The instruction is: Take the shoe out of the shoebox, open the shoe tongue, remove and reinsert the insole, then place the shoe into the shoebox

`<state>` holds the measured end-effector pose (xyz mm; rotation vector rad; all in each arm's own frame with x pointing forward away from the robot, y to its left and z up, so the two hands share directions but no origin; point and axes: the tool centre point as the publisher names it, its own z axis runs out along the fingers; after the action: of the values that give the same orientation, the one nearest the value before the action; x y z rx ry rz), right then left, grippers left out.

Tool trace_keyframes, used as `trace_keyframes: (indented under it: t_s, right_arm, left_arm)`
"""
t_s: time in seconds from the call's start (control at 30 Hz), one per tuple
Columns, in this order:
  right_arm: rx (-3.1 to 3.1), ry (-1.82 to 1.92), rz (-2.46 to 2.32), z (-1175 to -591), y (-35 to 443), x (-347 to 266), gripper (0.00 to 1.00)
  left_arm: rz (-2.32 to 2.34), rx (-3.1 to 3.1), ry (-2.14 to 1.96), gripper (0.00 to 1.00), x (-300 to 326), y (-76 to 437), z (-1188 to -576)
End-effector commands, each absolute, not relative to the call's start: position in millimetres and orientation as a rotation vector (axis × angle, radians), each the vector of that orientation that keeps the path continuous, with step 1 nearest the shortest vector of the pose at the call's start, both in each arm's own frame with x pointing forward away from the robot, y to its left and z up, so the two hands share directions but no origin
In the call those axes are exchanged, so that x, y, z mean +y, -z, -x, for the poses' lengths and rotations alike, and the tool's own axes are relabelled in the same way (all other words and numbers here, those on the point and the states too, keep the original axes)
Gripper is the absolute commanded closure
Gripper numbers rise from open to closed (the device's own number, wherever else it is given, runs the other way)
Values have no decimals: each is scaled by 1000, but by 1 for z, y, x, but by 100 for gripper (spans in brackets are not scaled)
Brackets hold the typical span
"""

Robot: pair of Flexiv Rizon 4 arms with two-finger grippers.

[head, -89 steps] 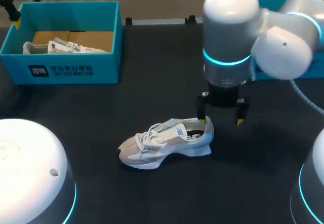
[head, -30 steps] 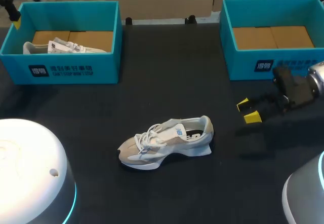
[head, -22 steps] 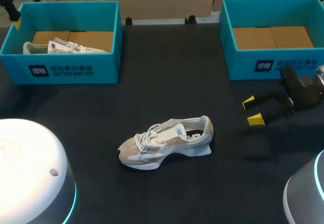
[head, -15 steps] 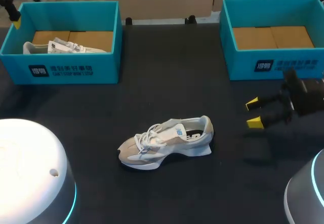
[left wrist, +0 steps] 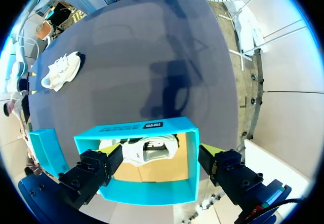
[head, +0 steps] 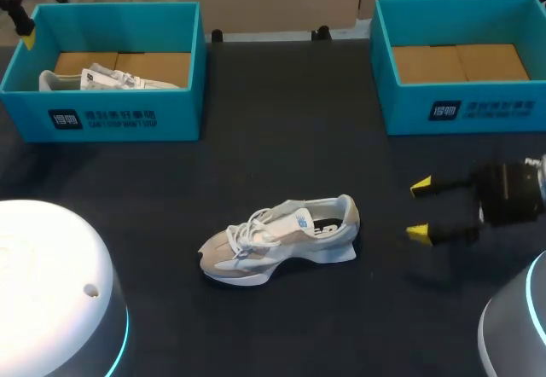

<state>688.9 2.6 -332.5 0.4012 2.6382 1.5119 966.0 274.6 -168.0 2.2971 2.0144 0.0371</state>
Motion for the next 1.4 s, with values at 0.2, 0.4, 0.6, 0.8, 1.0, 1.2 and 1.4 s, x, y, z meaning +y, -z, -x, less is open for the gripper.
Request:
trace_keyframes:
  t_s: [0.2,0.4,0.6,0.8,1.0,1.2,1.4]
  right_arm:
    - [2639,-1522,-393,-693,337,5,0]
    - [2625,-1529,-239,-695,341,5,0]
    - [2526,-1669,-139,-707,368,-11,0]
    - [2512,-1755,-122,-722,379,-19,0]
    - [2498,-1786,-131,-726,388,-20,0]
    - [2497,-1782,-148,-726,394,-20,0]
    - [2519,-1783,-128,-727,395,-10,0]
  left_arm:
    - [-2299,2014,-40,0,275,168,-966]
    - [-2299,2014,-40,0,275,168,-966]
    - [-2299,2014,-40,0,275,168,-966]
    - [-2299,2014,-40,0,275,168,-966]
    - [-2299,2014,-40,0,275,168,-966]
    - [-2299,2014,-40,0,275,168,-966]
    - [-2299,2014,-40,0,275,168,-966]
